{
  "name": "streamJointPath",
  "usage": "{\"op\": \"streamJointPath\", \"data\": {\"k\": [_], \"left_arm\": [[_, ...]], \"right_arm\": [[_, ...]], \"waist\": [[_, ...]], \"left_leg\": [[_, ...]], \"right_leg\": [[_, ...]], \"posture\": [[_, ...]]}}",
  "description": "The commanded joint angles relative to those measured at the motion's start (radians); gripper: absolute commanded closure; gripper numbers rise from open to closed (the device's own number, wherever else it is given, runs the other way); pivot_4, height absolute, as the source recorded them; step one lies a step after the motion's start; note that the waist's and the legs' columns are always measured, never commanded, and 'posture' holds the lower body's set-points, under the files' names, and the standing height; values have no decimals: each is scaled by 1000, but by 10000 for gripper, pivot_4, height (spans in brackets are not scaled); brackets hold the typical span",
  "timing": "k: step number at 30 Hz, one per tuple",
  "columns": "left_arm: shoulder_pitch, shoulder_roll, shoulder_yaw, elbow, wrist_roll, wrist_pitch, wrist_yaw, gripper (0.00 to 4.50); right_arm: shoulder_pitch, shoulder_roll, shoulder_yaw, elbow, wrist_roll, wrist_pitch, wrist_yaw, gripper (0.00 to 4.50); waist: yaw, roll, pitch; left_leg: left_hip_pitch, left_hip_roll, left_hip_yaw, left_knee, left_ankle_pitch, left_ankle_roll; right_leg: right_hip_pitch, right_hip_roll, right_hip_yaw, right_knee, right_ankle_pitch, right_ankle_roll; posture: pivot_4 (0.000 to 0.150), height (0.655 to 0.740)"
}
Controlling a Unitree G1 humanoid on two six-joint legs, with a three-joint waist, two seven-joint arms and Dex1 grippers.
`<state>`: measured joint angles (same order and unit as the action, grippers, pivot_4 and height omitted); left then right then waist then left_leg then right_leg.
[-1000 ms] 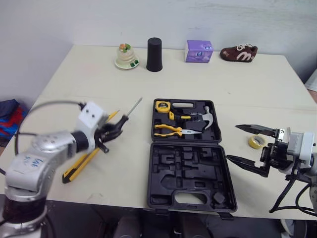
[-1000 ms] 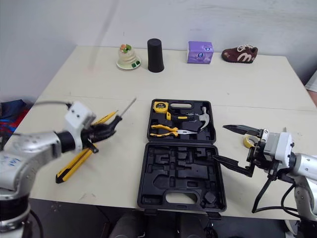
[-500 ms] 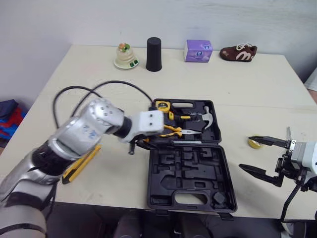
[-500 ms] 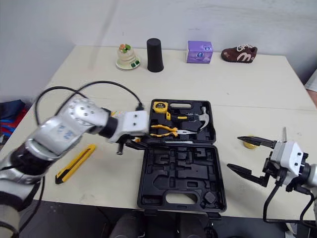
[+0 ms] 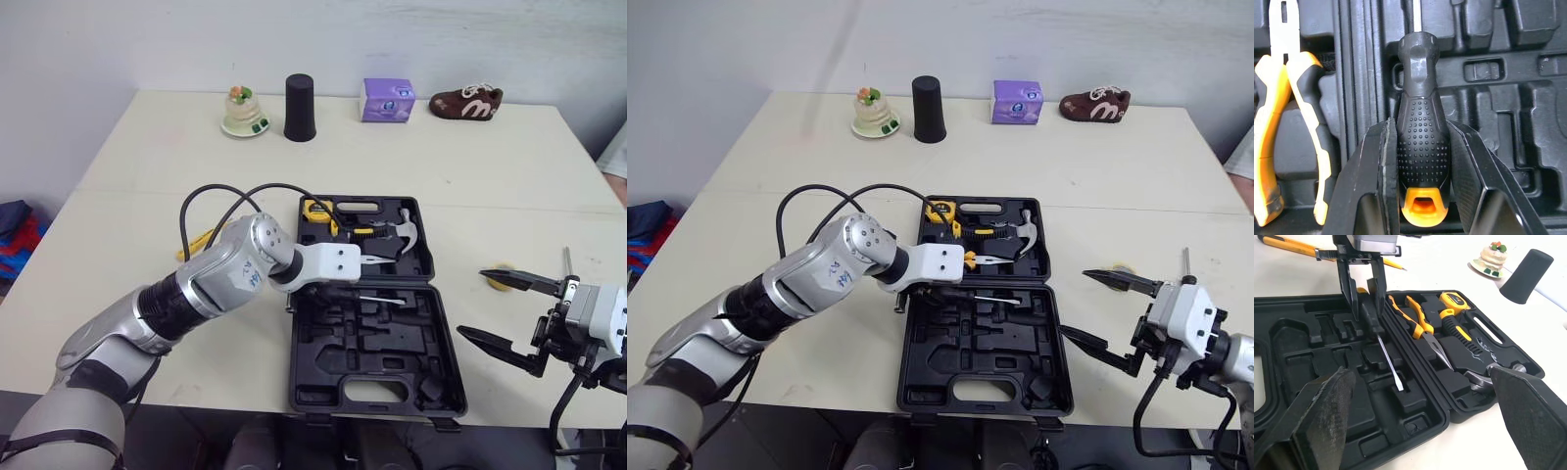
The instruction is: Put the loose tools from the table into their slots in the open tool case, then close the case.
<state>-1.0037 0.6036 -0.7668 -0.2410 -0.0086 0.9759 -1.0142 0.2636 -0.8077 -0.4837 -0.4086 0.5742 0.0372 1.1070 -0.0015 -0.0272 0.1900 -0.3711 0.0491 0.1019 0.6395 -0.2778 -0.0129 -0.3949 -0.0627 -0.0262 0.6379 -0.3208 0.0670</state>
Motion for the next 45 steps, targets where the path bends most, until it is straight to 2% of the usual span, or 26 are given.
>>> {"op": "streamJointPath", "data": {"k": [1, 10, 12, 15, 17, 22, 25, 28, 32, 34, 35, 40, 45], "left_arm": [[-21, 5, -6, -14, 51, 25, 24, 35251], [-10, -23, -14, -19, 61, 36, 34, 35251], [-10, -31, -5, -22, 63, 19, 39, 25141], [-10, -43, 18, -43, 53, 9, 41, 15060], [-17, -41, 36, -67, 47, 5, 38, 6338], [-9, -51, 119, -102, 8, -14, 39, 6338], [54, -126, 273, -64, -87, -136, 56, 6338], [158, -180, 435, 9, -185, -358, 40, 14728], [251, -177, 472, 84, -222, -512, -17, 32161], [293, -190, 471, 138, -214, -595, -24, 41418], [311, -196, 464, 167, -196, -620, -10, 44676], [374, -229, 427, 276, -133, -714, 30, 44676], [393, -243, 388, 328, -81, -695, 49, 44676]], "right_arm": [[6, 8, -11, -46, 17, 9, -16, 0], [9, 19, -8, -55, 15, 8, -17, 0], [9, 23, -4, -50, 12, 3, -16, 0], [10, 28, -2, -49, 8, -1, -14, 0], [11, 27, 1, -50, 5, -2, -10, 0], [-2, 26, 6, -65, 12, 11, -23, 0], [1, 27, 5, -49, 5, 0, -13, 0], [14, 30, -14, -28, 0, -17, 1, 0], [28, 35, -27, -5, -6, -41, 10, 0], [34, 40, -26, 7, -10, -55, 11, 0], [38, 43, -25, 13, -13, -63, 13, 0], [53, 54, -27, 33, -22, -90, 17, 0], [59, 53, -29, 45, -25, -106, 14, 0]], "waist": [[0, 0, 0], [0, 0, 0], [1, 0, 0], [0, 0, 0], [-1, 0, 0], [-1, 0, 0], [0, 0, 0], [-1, 0, 0], [-2, 0, 0], [0, 0, 0], [0, 0, 0], [1, 0, 0], [0, 0, 0]], "left_leg": [[0, 0, 0, 1, 0, 0], [0, 0, 0, 7, -5, 6], [0, 0, 0, 7, -5, 6], [-1, 0, 0, 8, -5, 6], [-1, 0, 0, 8, -5, 6], [-1, 1, 0, 7, -5, 5], [-1, 1, 0, 8, -5, 5], [0, 1, 1, 8, -5, 5], [1, 2, 2, 8, -5, 5], [1, 1, 1, 8, -5, 5], [1, 1, 1, 8, -5, 5], [0, 0, 2, 9, -6, 6], [1, 0, 2, 9, -7, 8]], "right_leg": [[0, 0, 0, 0, 0, 0], [0, -1, 1, 5, 0, 0], [0, -1, 1, 5, 0, 0], [0, -1, 1, 5, 0, 0], [0, -1, 1, 5, 0, 0], [0, -1, 1, 5, -1, 0], [0, -1, 1, 5, -1, 0], [0, -5, 1, 5, -1, 0], [0, -4, 2, 6, -1, 0], [1, -4, 1, 7, -1, 1], [1, -3, 1, 6, -1, 1], [1, -3, 2, 5, 0, 1], [1, -7, 2, 5, 0, 2]], "posture": [[1500, 7400], [1500, 7400], [1500, 7400], [1500, 7400], [1500, 7400], [1500, 7400], [1500, 7400], [1500, 7400], [1500, 7400], [1500, 7400], [1500, 7400], [1500, 7400], [1500, 7400]]}}
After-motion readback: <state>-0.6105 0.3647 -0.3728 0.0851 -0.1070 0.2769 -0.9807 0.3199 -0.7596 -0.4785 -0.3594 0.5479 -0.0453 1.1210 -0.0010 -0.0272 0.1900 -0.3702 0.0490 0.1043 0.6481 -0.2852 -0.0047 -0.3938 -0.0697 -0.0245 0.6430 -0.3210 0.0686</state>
